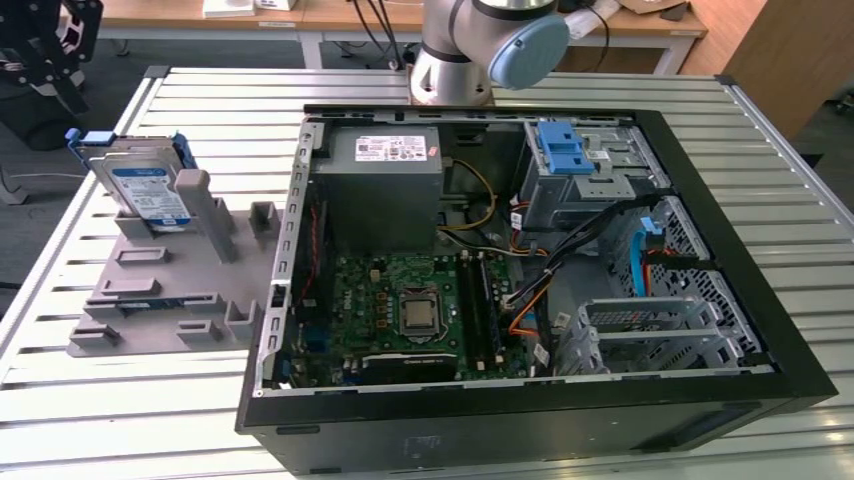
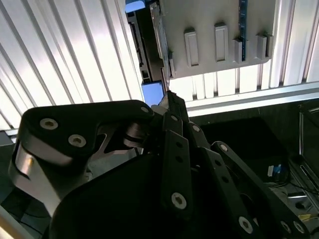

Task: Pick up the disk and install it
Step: 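Pick up the disk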

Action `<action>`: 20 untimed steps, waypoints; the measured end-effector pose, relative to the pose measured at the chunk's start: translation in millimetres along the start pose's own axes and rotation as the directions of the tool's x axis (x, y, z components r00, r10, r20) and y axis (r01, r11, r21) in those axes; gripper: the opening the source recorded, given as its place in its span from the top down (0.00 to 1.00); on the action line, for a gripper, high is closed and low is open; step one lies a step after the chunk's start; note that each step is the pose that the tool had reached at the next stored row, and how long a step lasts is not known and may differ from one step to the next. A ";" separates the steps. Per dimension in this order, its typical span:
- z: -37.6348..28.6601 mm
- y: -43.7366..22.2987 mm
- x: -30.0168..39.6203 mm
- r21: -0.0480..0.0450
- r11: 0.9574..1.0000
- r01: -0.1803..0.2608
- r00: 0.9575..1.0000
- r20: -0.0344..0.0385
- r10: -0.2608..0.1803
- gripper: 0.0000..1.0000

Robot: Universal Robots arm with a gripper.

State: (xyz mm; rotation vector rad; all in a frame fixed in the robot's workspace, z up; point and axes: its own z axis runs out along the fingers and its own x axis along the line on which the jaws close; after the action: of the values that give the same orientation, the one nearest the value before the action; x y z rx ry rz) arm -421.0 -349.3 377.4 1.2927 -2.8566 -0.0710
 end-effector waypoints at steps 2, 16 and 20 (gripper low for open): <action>0.0 0.0 0.0 0.000 1.000 0.021 1.000 -0.001 -0.021 0.89; 0.0 0.0 0.0 -0.003 0.988 0.151 0.988 -0.006 -0.151 0.89; 0.0 0.0 0.0 -0.003 0.982 0.189 0.982 -0.008 -0.189 0.89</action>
State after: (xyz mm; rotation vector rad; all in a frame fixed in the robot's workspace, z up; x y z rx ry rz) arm -421.0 -349.4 377.5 1.5565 -2.7168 -0.0698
